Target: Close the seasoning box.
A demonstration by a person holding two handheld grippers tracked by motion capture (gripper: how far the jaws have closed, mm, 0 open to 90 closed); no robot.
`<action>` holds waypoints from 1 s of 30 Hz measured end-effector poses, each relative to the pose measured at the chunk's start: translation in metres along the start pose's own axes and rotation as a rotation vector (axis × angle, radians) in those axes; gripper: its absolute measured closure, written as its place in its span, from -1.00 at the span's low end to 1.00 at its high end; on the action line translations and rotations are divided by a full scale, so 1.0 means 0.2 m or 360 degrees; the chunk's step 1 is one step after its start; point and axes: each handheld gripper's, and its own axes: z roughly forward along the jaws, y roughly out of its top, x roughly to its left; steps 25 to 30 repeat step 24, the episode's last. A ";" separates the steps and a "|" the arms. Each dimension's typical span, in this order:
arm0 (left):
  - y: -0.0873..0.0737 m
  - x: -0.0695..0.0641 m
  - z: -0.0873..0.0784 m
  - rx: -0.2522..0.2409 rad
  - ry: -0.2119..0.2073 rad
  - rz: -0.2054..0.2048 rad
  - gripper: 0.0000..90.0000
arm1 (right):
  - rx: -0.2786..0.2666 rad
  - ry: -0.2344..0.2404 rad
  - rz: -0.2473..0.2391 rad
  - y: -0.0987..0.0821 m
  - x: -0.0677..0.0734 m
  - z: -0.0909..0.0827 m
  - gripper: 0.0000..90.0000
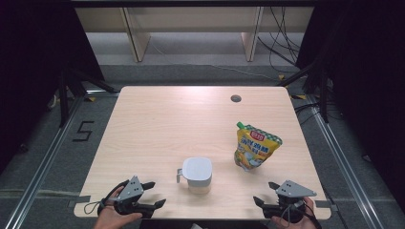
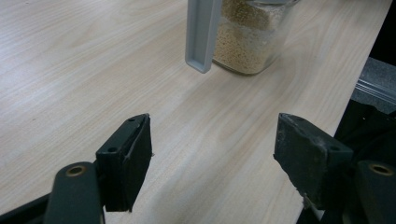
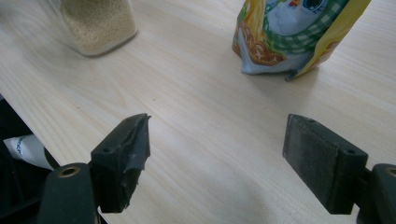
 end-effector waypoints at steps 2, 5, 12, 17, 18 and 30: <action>0.00 0.01 0.00 0.0004 0.0000 0.0044 -0.40 | 0.0027 -0.0010 0.0019 0.00 0.01 0.00 -0.47; 0.00 0.02 -0.01 0.0000 0.0011 0.0016 -0.40 | 0.0016 0.0005 -0.0004 0.00 0.00 0.00 -0.47; 0.00 0.02 -0.01 -0.0007 0.0016 0.0034 -0.40 | 0.0041 -0.0009 -0.0004 0.00 0.00 0.00 -0.47; 0.01 0.03 -0.01 -0.0005 0.0030 0.0055 -0.40 | 0.0045 0.0009 -0.0002 -0.01 0.00 0.01 -0.48; 0.01 0.03 -0.01 -0.0007 0.0030 0.0051 -0.40 | 0.0062 -0.0008 0.0020 -0.01 0.01 0.00 -0.48; 0.01 0.02 0.00 -0.0021 0.0037 -0.0007 -0.43 | 0.0063 0.0000 0.0015 -0.01 0.00 0.01 -0.48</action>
